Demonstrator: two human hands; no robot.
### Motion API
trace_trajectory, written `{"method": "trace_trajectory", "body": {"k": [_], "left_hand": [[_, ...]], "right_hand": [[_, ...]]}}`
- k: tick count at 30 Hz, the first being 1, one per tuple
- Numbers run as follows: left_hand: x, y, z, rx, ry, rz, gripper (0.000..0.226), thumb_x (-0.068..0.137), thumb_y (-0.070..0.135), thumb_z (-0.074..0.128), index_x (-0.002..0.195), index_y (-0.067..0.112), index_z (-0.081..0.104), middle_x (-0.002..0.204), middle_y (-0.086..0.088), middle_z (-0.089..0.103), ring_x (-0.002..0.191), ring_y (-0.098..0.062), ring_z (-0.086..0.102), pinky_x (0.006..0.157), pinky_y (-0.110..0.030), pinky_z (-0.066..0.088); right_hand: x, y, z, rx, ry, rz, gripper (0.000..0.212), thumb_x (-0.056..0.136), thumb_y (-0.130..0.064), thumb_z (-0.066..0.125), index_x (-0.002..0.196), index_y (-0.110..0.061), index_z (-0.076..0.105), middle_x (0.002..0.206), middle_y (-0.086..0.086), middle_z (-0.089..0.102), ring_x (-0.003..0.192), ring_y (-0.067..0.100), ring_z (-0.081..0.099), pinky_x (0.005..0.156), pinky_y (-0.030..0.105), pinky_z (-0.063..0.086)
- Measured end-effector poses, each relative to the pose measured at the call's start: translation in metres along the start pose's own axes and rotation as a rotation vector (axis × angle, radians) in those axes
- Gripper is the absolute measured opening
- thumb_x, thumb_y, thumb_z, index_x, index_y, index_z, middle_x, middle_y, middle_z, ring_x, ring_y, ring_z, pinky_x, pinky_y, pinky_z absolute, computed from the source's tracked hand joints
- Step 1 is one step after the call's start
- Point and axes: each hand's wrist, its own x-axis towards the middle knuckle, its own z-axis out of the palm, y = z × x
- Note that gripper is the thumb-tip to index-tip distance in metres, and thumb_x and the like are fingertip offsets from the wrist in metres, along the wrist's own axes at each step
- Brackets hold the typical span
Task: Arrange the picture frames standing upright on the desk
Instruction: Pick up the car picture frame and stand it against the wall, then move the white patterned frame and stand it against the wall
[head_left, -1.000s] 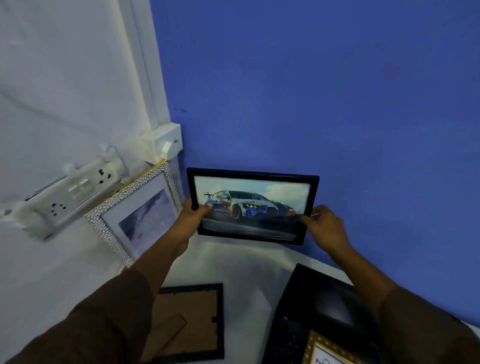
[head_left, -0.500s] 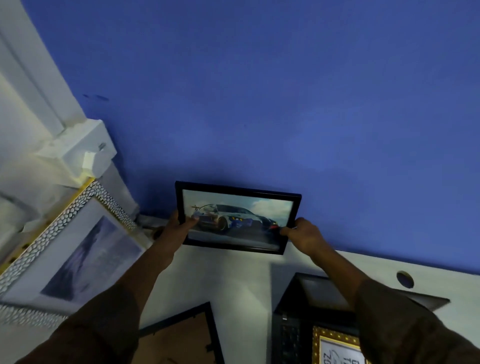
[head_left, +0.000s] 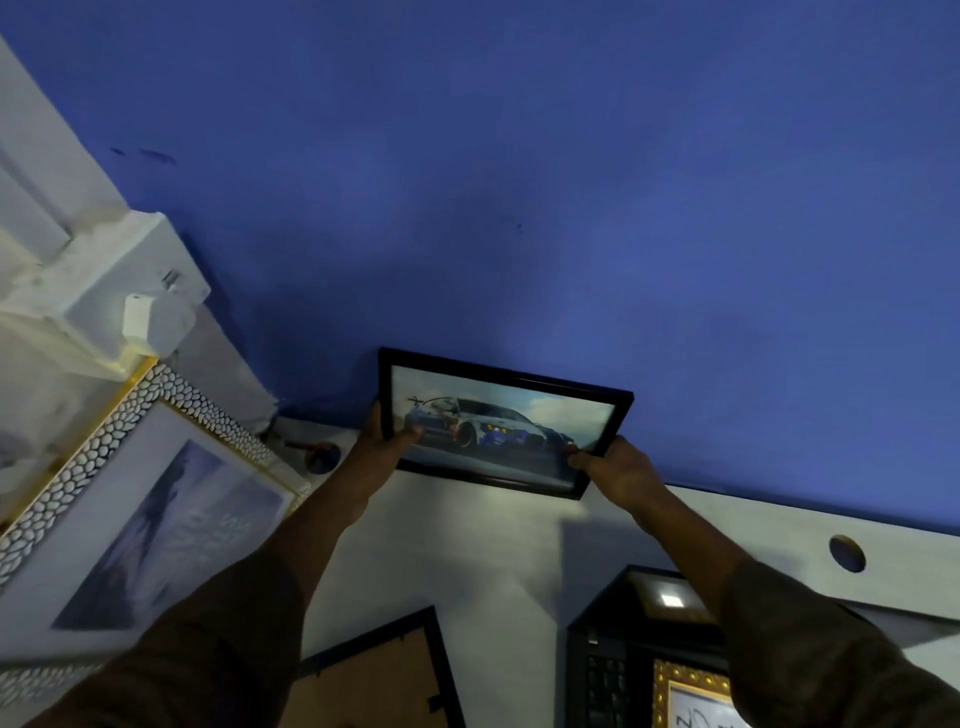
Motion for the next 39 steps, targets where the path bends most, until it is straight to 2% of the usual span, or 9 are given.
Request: {"method": "trace_trajectory", "body": {"k": [7,10,14,16,19,27,30,36,39], "left_hand": [[-0.002,0.006,0.011,0.016,0.053,-0.003,0.069,0.099,0.016,0.059,0.156,0.020,0.021,0.139,0.005,0.041,0.125,-0.012,0.041,0.097,-0.024,0.032],[-0.013,0.007,0.016,-0.021,0.084,-0.011,0.063,0.097,0.011,0.060,0.152,0.016,0.028,0.132,0.005,0.044,0.131,-0.020,0.044,0.096,-0.026,0.035],[-0.033,0.002,0.018,-0.027,0.118,-0.074,0.073,0.099,0.022,0.058,0.157,0.017,0.015,0.146,0.007,0.032,0.135,-0.013,0.035,0.103,-0.028,0.032],[-0.044,-0.005,0.017,-0.012,0.150,-0.137,0.080,0.099,0.033,0.058,0.160,0.018,0.008,0.163,-0.001,0.020,0.146,-0.021,0.029,0.112,-0.036,0.030],[-0.070,-0.015,0.019,-0.055,0.193,-0.187,0.083,0.097,0.038,0.060,0.160,0.019,0.008,0.165,-0.004,0.019,0.147,-0.025,0.028,0.113,-0.036,0.029],[-0.180,-0.048,0.032,-0.141,0.331,-0.267,0.079,0.093,0.036,0.067,0.155,0.012,0.025,0.158,-0.012,0.033,0.141,-0.028,0.038,0.113,-0.036,0.032],[-0.219,-0.060,0.029,-0.199,0.367,-0.272,0.079,0.093,0.037,0.067,0.155,0.013,0.024,0.158,-0.013,0.033,0.140,-0.029,0.039,0.113,-0.036,0.033],[-0.291,-0.085,0.001,-0.319,0.531,-0.264,0.079,0.091,0.037,0.068,0.154,0.016,0.024,0.155,-0.016,0.036,0.130,-0.033,0.049,0.103,-0.040,0.046],[-0.314,-0.093,-0.015,-0.314,0.598,-0.239,0.072,0.096,0.031,0.063,0.154,0.012,0.025,0.147,-0.009,0.043,0.119,-0.026,0.049,0.094,-0.031,0.040]], "right_hand": [[-0.006,-0.004,-0.002,0.045,0.005,-0.012,0.055,0.089,-0.044,0.070,0.129,-0.009,0.057,0.130,0.014,0.065,0.101,0.026,0.059,0.082,0.031,0.045],[-0.017,-0.006,-0.008,0.007,0.013,-0.025,0.063,0.091,-0.046,0.065,0.135,-0.004,0.051,0.137,0.018,0.059,0.114,0.033,0.057,0.087,0.033,0.044],[-0.036,-0.008,-0.023,-0.045,0.052,-0.029,0.066,0.096,-0.044,0.059,0.142,0.001,0.044,0.147,0.020,0.049,0.131,0.037,0.049,0.093,0.034,0.041],[-0.045,-0.008,-0.030,-0.026,0.073,-0.048,0.067,0.096,-0.043,0.059,0.144,0.002,0.043,0.149,0.021,0.047,0.133,0.037,0.047,0.099,0.036,0.041],[-0.063,-0.008,-0.040,0.003,0.089,-0.106,0.068,0.095,-0.042,0.062,0.143,0.001,0.043,0.148,0.021,0.048,0.132,0.038,0.047,0.102,0.039,0.041],[-0.121,-0.007,-0.044,0.051,0.027,-0.312,0.071,0.089,-0.041,0.069,0.147,-0.009,0.042,0.133,0.013,0.060,0.120,0.032,0.058,0.091,0.031,0.045],[-0.138,-0.018,-0.039,0.011,-0.007,-0.397,0.071,0.090,-0.043,0.066,0.149,-0.012,0.041,0.133,0.012,0.062,0.125,0.031,0.056,0.097,0.031,0.042],[-0.186,-0.043,-0.006,-0.098,-0.123,-0.599,0.061,0.092,-0.047,0.063,0.145,-0.020,0.046,0.137,0.004,0.060,0.124,0.030,0.055,0.092,0.030,0.044],[-0.204,-0.052,0.017,-0.160,-0.204,-0.675,0.054,0.093,-0.046,0.060,0.140,-0.022,0.051,0.133,-0.005,0.056,0.114,0.025,0.057,0.083,0.027,0.045]]}}
